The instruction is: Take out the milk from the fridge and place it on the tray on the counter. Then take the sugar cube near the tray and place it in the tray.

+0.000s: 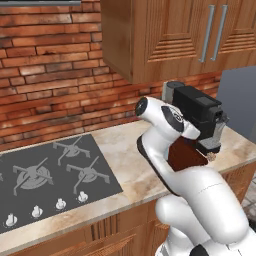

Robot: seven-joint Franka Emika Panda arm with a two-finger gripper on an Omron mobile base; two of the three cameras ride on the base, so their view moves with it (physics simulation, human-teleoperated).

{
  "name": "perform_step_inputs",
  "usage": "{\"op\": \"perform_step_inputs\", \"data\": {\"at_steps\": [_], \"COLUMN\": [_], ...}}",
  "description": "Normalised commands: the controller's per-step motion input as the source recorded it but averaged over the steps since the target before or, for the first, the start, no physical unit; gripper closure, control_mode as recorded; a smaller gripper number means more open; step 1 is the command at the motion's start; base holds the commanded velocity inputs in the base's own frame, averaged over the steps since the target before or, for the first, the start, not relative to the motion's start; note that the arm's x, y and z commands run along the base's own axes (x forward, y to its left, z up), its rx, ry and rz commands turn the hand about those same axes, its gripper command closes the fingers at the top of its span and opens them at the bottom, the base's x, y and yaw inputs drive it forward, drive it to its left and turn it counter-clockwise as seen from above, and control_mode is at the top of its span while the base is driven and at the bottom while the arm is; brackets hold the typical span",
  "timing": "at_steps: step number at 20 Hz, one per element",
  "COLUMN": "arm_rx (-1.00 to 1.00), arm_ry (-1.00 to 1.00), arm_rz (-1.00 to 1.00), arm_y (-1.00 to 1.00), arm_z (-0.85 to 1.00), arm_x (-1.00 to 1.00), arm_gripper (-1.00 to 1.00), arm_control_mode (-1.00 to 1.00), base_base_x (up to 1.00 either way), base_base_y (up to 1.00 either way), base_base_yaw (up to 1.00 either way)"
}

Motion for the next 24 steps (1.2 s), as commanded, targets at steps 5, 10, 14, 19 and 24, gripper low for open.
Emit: {"op": "perform_step_inputs", "data": {"at_steps": [5,10,14,19,24], "arm_rx": [0.09,0.08,0.02,0.02,0.05], "arm_ry": [0.19,0.23,0.27,0.19,0.09], "arm_rz": [0.00,0.01,0.09,0.25,0.34], "arm_y": [-0.44,-0.49,-0.62,-0.82,-0.76], "arm_z": [0.59,0.43,0.05,0.00,0.00], "arm_x": [-0.48,-0.41,-0.18,-0.19,-0.26], "arm_gripper": [-1.00,-1.00,-1.00,-1.00,-1.00], "arm_control_mode": [-1.00,-1.00,-1.00,-1.00,-1.00], "base_base_x": [0.00,0.00,0.00,0.00,0.00], "base_base_y": [0.00,0.00,0.00,0.00,0.00], "base_base_yaw": [0.00,0.00,0.00,0.00,0.00]}}
